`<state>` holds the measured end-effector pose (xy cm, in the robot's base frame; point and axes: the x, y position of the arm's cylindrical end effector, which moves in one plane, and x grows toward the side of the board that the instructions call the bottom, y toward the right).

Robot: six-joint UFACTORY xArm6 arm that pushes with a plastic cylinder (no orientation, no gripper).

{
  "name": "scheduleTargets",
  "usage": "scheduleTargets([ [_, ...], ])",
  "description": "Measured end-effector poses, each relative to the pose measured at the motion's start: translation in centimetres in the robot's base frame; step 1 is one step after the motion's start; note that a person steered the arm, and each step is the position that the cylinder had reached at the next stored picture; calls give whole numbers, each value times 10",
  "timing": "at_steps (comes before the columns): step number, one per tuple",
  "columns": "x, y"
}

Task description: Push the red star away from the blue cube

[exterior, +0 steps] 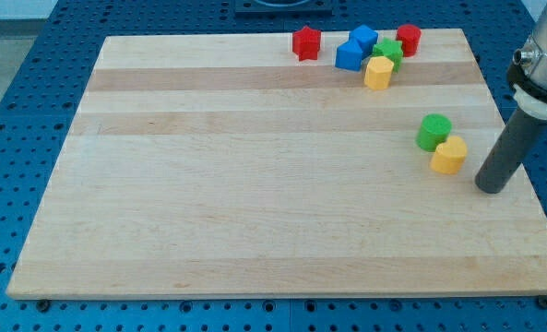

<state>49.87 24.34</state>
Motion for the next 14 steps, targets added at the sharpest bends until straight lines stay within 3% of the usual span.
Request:
scheduleTargets([
  [1,0,0],
  [3,-40,100],
  [5,-242,90],
  [6,-294,21],
  [8,-299,-163],
  [11,-288,-226],
  [14,-221,-197],
])
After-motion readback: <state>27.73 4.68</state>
